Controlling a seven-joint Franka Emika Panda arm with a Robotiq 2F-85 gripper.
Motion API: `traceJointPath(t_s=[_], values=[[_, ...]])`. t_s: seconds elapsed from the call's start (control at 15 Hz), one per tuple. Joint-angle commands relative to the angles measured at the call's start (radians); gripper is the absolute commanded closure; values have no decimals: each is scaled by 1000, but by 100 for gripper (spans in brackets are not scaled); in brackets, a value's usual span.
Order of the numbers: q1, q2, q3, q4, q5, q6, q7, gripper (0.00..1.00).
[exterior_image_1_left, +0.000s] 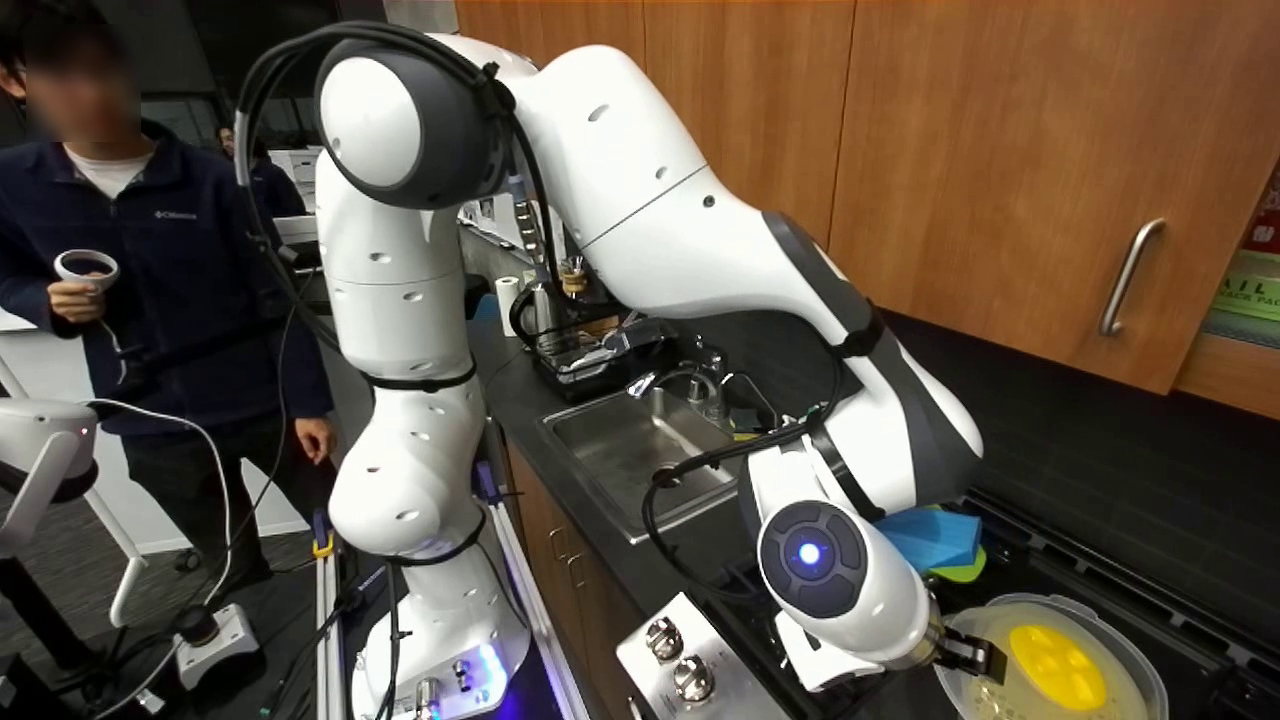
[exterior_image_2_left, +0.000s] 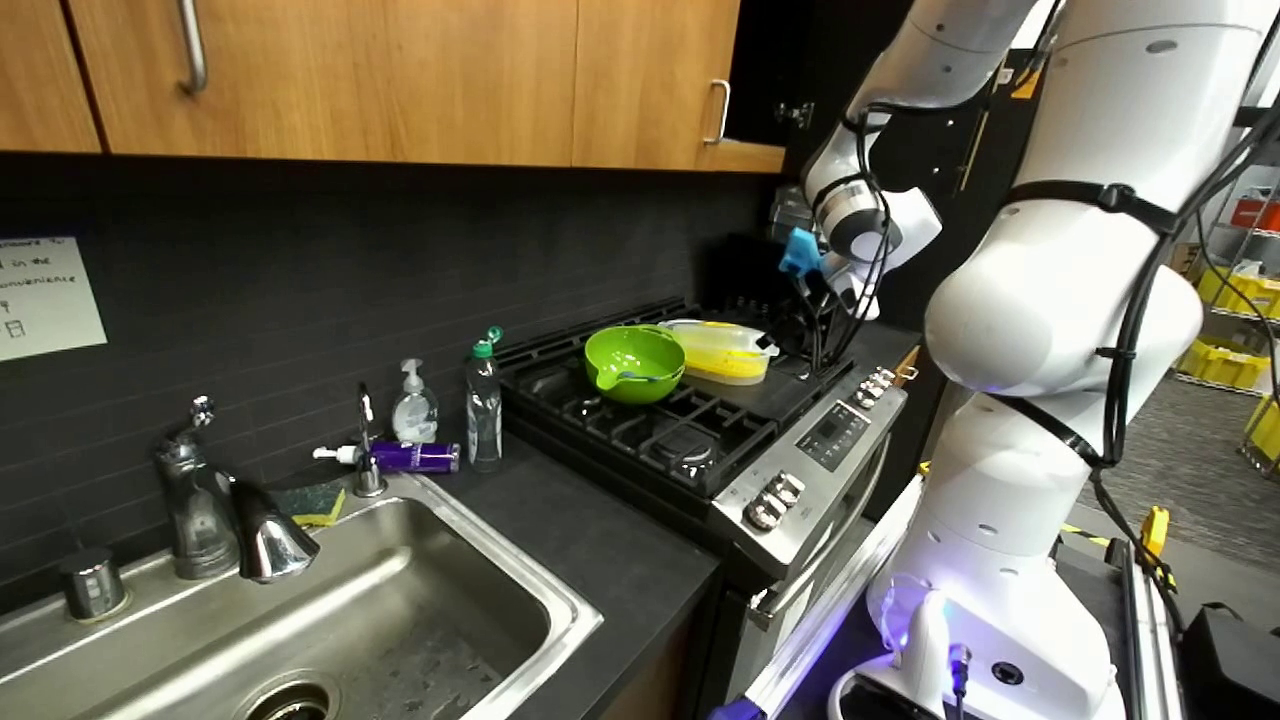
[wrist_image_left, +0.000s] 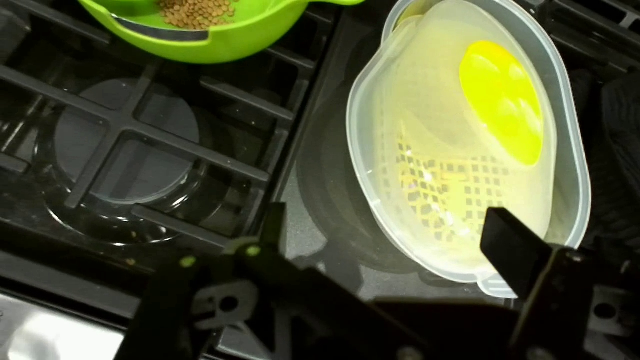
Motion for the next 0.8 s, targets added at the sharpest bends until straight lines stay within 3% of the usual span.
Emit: traceJointPath(t_s=[0.0,0.73], values=[[25,-25,-16,-23,25,-1,-25,0],[46,59,-9,94,-31,105,-50,0]])
